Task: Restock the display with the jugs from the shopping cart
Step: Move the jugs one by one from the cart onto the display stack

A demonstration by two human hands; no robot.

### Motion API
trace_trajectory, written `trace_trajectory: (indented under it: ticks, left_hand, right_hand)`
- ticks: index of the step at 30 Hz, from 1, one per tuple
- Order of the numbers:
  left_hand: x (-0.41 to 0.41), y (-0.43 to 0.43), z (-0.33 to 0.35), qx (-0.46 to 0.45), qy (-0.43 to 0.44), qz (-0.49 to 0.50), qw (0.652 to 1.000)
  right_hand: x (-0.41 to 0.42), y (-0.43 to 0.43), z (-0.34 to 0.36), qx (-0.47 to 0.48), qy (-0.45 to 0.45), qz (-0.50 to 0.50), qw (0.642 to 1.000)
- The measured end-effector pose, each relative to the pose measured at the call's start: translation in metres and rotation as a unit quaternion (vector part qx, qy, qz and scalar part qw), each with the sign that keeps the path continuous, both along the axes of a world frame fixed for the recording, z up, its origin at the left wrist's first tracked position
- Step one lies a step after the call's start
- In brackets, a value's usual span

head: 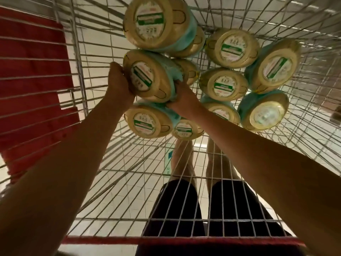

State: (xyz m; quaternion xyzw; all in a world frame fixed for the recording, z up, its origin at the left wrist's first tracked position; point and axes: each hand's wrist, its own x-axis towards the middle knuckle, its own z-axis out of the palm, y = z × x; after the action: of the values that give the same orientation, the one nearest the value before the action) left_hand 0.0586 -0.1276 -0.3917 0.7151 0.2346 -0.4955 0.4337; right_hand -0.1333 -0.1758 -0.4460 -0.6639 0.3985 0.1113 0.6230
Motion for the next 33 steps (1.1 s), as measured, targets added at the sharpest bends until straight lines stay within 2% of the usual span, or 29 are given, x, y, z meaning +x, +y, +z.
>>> trace_trajectory:
  ticks: [4,10,14,16,19,22,24,26,29,31,33]
  left_hand:
    - [0.004,0.0,0.004,-0.054,0.051,0.048,0.996]
    - [-0.012,0.003,0.024,-0.11,0.124,0.109,0.98]
    - [-0.033,0.004,0.062,-0.267,0.235,0.153,0.922]
    - [-0.045,0.006,0.083,-0.326,0.252,0.122,0.903]
    - [-0.058,0.001,0.12,-0.375,0.249,0.015,0.893]
    - [-0.077,-0.005,0.158,-0.362,0.242,-0.029,0.9]
    - [-0.094,-0.006,0.184,-0.318,0.172,-0.032,0.932]
    - [-0.112,-0.004,0.204,-0.257,0.143,-0.022,0.955]
    - [-0.141,0.006,0.225,-0.146,0.086,0.036,0.985]
    - [-0.16,0.007,0.25,-0.171,0.077,0.004,0.982]
    - [-0.177,0.008,0.271,-0.262,0.061,-0.052,0.962]
  right_hand:
    - [0.003,-0.008,0.002,-0.034,-0.031,-0.073,0.996]
    - [-0.012,-0.02,0.041,-0.029,-0.041,-0.105,0.993]
    - [-0.034,-0.028,0.102,0.001,-0.109,-0.115,0.987]
    - [-0.049,-0.037,0.13,0.025,-0.124,-0.116,0.985]
    - [-0.075,-0.052,0.175,0.044,-0.126,-0.098,0.986]
    - [-0.102,-0.062,0.219,0.034,-0.129,-0.089,0.987]
    - [-0.121,-0.066,0.244,0.024,-0.117,-0.075,0.99]
    - [-0.14,-0.069,0.265,0.015,-0.075,-0.065,0.995]
    - [-0.162,-0.063,0.295,-0.027,-0.07,-0.077,0.994]
    - [-0.177,-0.058,0.317,-0.045,-0.095,-0.103,0.989]
    - [-0.19,-0.051,0.339,-0.069,-0.118,-0.144,0.98]
